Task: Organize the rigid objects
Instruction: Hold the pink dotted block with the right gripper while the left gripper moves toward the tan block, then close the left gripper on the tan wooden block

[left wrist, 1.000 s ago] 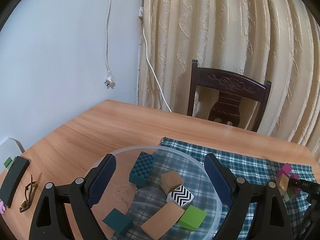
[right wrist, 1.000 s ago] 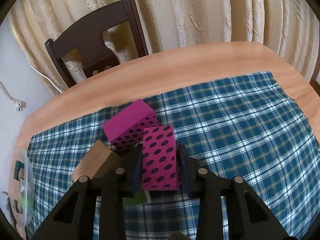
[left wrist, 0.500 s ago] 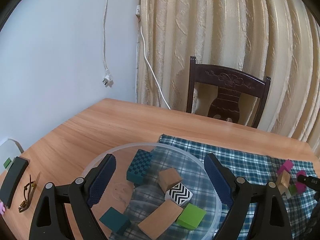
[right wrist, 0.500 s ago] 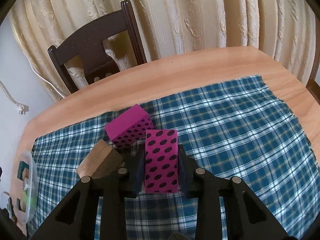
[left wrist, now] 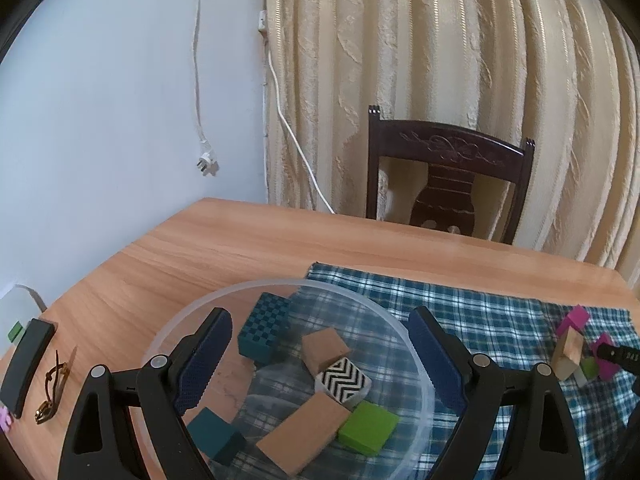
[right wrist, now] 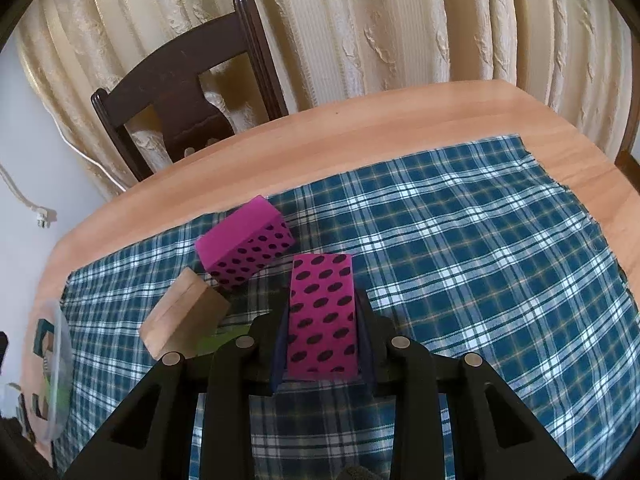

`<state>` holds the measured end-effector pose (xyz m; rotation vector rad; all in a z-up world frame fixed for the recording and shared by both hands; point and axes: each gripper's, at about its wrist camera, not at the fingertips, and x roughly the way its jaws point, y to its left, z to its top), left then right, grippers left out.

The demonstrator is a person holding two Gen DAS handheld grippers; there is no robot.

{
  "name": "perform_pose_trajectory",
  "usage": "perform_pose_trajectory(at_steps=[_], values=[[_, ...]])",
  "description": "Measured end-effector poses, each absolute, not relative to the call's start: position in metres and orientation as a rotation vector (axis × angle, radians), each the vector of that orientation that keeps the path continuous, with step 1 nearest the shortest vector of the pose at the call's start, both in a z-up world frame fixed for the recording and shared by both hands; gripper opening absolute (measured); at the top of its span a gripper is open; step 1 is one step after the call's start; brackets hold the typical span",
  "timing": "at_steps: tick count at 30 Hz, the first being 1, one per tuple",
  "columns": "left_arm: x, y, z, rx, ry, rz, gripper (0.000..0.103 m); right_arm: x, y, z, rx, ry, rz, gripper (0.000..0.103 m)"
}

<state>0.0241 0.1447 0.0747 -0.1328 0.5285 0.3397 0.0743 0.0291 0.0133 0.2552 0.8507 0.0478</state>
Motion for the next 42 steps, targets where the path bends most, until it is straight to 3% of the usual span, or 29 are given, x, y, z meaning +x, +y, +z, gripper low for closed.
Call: perform_pose_trajectory(at_steps=[37,42], values=[[0.106,-0.040,0.045,0.115,0.761,-0.139,0.092,0.065,-0.005,0.030,0.401,0.839,0.066,0.031],[0.118,-0.056,0.032,0.155,0.787,-0.174,0.080,0.065,-0.004,0.030,0.401,0.842,0.071,0.031]])
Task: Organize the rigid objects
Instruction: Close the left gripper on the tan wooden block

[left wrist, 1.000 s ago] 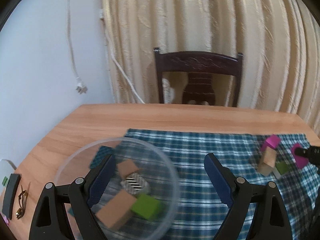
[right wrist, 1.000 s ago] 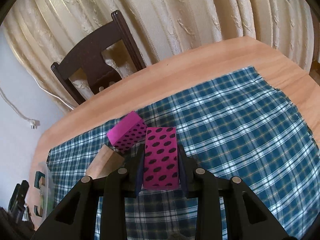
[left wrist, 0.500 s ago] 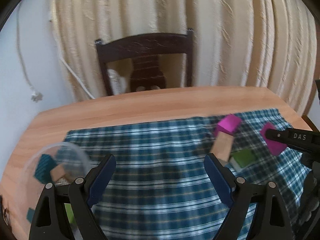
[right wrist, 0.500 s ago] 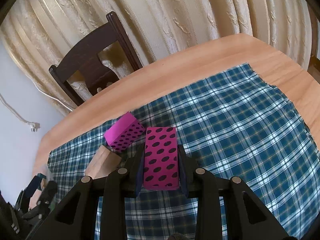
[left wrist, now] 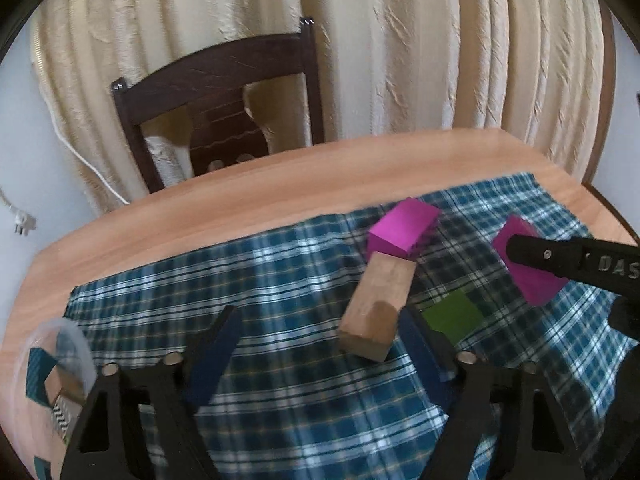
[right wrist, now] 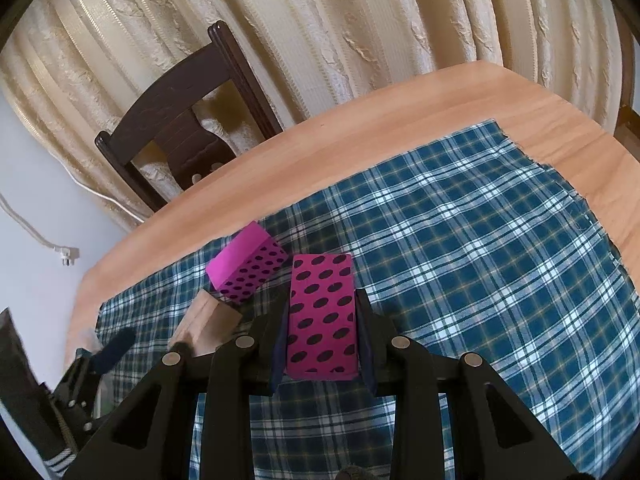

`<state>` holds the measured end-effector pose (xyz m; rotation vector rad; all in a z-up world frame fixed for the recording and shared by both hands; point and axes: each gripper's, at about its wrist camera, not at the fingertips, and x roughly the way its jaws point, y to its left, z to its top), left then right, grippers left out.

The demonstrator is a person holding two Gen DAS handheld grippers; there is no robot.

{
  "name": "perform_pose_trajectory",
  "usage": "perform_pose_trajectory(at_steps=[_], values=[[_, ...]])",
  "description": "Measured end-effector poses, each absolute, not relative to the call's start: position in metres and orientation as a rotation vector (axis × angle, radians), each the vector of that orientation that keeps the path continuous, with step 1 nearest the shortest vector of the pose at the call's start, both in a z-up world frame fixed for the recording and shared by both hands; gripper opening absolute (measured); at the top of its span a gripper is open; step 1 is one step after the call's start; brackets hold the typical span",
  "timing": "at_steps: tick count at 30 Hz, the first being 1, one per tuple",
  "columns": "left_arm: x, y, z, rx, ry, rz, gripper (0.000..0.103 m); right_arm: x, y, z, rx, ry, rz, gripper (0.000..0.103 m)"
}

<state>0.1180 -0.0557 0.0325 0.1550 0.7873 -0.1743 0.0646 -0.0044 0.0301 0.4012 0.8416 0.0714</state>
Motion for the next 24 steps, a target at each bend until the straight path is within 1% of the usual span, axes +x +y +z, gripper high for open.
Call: perform_pose_trajectory(at_steps=[9,11,12,13,14,17,24], values=[[0.129,-0.067,0.022,0.165,0.824,-0.223,0.064,0.064,-0.002,0.031,0.401,0.844,0.075,0.031],[0.129,-0.069,0.020,0.162,0.831,-0.238,0.055,0.063,-0.001,0.031,0.399,0.845,0.078,0.031],[0.129,-0.070,0.020,0.161,0.832,-0.248,0.052,0.064,0.000,0.031,0.398,0.845,0.079,0.031],[0.128,-0.072,0.019,0.161,0.831,-0.258,0.045,0.064,0.000,0.031,0.397,0.847,0.079,0.031],[0.126,-0.072,0.020,0.156,0.825,-0.277,0.041,0.064,0.000,0.030,0.397,0.848,0.080,0.031],[0.124,-0.071,0.021,0.140,0.814,-0.290,0.036,0.064,0.000,0.030,0.398,0.848,0.080,0.031],[0.117,-0.065,0.027,0.112,0.789,-0.287,0.034,0.064,-0.001,0.029,0.401,0.841,0.085,0.031]])
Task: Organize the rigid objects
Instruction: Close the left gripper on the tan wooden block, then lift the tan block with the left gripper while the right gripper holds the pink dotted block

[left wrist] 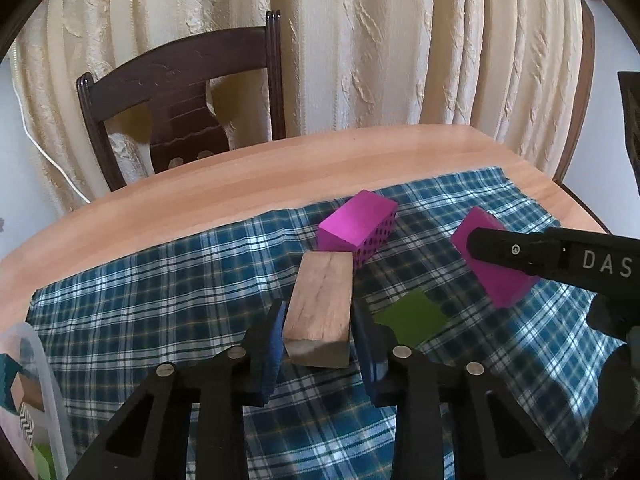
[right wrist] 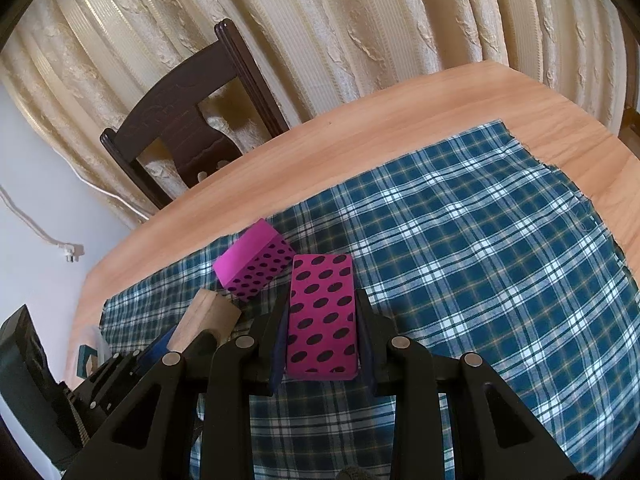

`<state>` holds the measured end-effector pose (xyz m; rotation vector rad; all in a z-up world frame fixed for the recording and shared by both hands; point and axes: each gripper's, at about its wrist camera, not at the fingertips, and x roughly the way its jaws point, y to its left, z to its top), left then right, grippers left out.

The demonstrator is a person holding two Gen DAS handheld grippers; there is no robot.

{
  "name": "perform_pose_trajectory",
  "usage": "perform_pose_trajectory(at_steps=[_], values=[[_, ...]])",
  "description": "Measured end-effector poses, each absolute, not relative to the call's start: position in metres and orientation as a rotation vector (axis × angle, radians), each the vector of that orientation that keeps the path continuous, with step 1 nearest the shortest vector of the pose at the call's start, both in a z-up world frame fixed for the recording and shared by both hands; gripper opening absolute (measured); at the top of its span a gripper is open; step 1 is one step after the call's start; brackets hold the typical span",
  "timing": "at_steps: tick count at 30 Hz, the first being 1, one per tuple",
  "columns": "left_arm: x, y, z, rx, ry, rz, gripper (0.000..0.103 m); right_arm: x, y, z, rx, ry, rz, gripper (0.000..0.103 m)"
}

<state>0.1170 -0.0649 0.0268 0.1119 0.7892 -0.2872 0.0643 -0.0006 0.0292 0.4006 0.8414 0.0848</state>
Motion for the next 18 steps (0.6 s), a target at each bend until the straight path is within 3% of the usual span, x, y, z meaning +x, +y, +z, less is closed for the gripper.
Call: perform_pose_trajectory(at_steps=[18], values=[[0.089,-0.041,0.056,0.054,0.725,-0.247,0.031,0.063,-0.001,0.031,0.400,0.836,0.090,0.031]])
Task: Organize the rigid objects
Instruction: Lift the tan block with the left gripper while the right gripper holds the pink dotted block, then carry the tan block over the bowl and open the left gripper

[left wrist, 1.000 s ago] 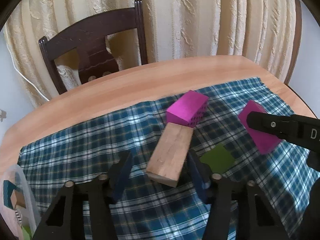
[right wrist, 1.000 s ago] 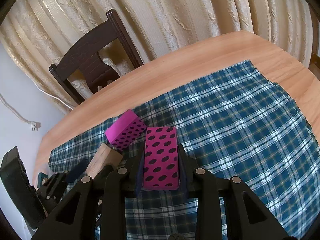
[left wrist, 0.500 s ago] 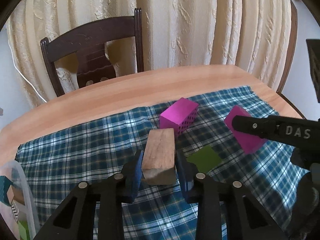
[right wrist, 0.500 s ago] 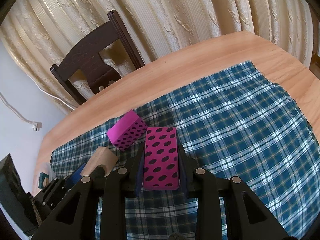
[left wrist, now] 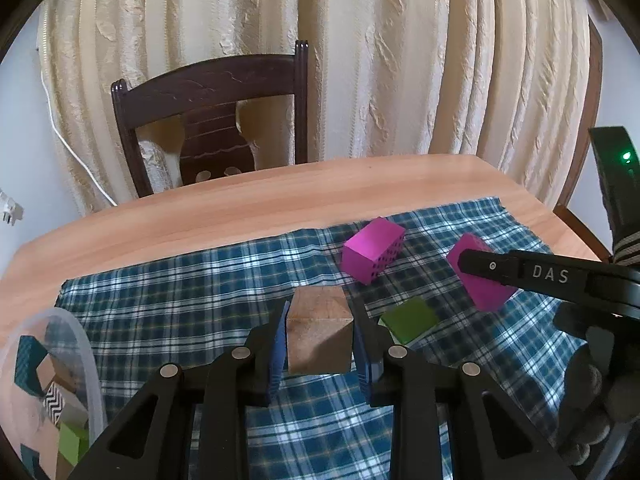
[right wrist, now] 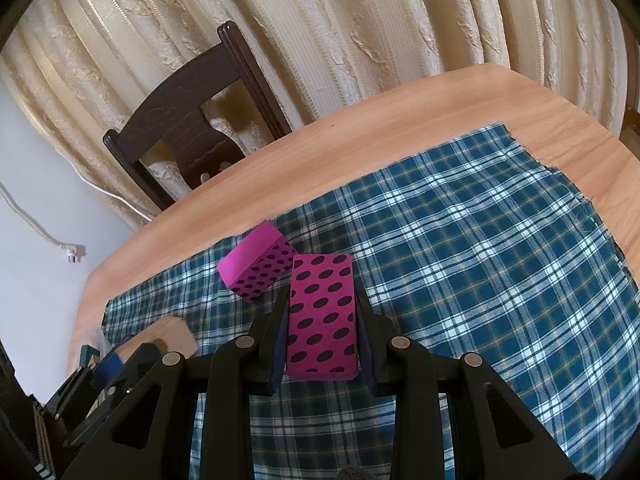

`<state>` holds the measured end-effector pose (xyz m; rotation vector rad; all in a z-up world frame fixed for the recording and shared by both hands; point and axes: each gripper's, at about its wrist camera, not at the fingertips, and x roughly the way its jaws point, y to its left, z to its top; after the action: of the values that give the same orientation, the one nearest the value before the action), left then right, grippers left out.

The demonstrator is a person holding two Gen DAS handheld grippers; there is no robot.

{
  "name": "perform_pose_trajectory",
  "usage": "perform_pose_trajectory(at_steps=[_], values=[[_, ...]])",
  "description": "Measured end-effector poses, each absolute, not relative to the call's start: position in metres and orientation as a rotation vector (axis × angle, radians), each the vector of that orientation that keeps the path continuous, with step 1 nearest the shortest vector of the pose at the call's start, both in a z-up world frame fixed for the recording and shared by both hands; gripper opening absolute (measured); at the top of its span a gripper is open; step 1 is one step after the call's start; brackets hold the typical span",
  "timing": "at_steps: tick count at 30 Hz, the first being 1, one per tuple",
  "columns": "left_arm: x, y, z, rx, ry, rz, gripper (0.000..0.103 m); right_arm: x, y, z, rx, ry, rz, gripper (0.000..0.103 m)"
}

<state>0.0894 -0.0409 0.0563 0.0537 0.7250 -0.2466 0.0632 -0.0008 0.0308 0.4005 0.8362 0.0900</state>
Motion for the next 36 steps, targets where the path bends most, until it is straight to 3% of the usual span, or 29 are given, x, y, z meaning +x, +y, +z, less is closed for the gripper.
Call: perform_pose_trajectory(at_steps=[21,36], values=[[0.057,0.037,0.102,-0.062,0.556,-0.026,0.031,0.064,0.004,0.033,0.389,0.834,0.104,0.031],[0.026,0.116,0.103,-0.123,0.489,0.227,0.031,0.063,0.010,0.029,0.368,0.828,0.116,0.031]])
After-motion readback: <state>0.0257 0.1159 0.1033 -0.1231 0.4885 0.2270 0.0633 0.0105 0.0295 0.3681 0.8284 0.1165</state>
